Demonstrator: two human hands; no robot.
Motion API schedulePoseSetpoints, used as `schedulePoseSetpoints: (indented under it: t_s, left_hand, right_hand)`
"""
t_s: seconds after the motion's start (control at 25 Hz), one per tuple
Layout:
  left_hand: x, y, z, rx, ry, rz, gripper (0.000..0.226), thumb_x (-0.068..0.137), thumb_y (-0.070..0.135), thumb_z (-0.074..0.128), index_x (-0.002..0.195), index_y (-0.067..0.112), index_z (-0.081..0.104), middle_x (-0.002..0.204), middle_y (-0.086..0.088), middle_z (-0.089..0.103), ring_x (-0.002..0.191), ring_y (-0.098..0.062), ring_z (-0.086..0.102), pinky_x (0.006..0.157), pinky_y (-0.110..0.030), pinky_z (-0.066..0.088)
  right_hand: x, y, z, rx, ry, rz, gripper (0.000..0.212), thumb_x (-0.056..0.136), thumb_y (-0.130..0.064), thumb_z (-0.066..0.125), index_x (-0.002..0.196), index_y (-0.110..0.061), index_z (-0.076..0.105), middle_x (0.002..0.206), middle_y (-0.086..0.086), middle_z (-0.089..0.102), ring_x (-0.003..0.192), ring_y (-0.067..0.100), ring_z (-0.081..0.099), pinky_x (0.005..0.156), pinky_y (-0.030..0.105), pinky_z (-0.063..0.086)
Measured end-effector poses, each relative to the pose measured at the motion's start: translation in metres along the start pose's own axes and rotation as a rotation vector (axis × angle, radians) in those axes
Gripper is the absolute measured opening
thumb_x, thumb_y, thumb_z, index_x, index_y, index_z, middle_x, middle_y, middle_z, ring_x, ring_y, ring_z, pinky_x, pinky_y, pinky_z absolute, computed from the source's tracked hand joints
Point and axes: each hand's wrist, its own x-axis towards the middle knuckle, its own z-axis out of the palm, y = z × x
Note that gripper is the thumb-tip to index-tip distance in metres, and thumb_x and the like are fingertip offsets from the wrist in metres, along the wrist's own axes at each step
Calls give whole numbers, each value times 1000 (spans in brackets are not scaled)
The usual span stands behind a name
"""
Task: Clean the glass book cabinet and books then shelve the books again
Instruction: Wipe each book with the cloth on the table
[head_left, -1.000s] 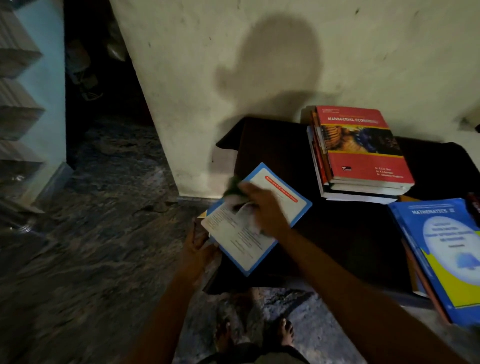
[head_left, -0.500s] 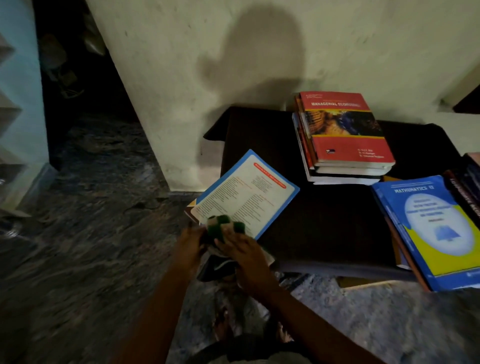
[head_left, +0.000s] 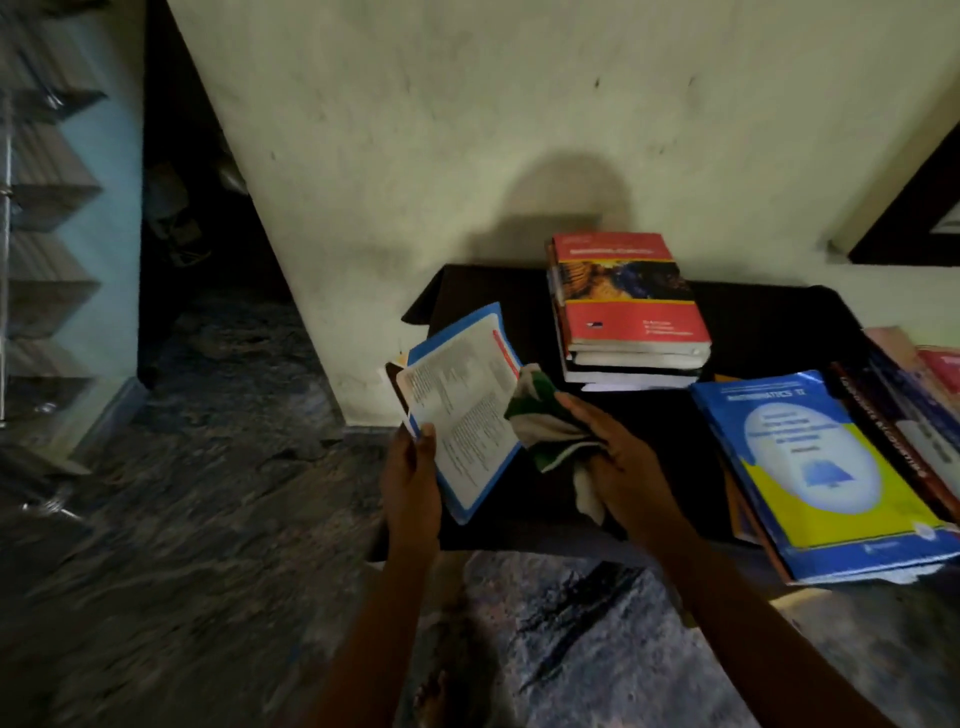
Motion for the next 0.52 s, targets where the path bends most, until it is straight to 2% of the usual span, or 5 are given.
schedulePoseSetpoints:
  t_s: [0.12, 0.32, 0.4, 0.44, 0.52]
  left_hand:
    - [-49, 36, 18, 112, 8, 267, 11, 92, 31, 51, 81, 32, 52, 82, 11, 59, 75, 3, 58, 72, -28, 51]
    - [-127, 66, 70, 20, -126, 363, 11, 84, 44, 54, 93, 40, 58, 101, 6, 67, 92, -11, 64, 78, -34, 53]
    - [-156, 68, 110, 51, -153, 440, 4, 89, 37, 54, 90, 37, 58, 100, 3, 67, 90, -13, 64, 78, -34, 53]
    - [-168, 68, 132, 67, -148, 491, 7, 91, 34, 54, 90, 32, 60, 96, 0, 68, 85, -12, 64, 76, -32, 52]
    - [-181, 66, 177, 131, -114, 698, 26, 93, 34, 53, 101, 14, 67, 90, -10, 69, 74, -13, 61, 72, -26, 46]
  right_hand:
    - [-30, -11, -58, 65, 19, -74, 51, 78, -8, 40, 126, -23, 51, 126, 11, 59, 92, -16, 57, 79, 3, 41]
    - [-86, -19, -152, 45, 133, -186, 50, 80, -6, 38, 129, -15, 43, 124, 3, 55, 96, -17, 56, 81, 3, 41]
    - [-107, -9, -195, 71, 221, -143, 48, 81, -11, 39, 126, -26, 49, 92, -1, 70, 68, -9, 61, 63, 7, 45]
    - [-116, -2, -216, 69, 274, -118, 46, 81, -14, 40, 123, -29, 51, 79, -18, 68, 61, -9, 57, 59, 8, 43]
    - [-134, 13, -253, 43, 381, -75, 43, 83, -22, 43, 125, -30, 52, 70, -29, 62, 66, -9, 55, 64, 10, 43]
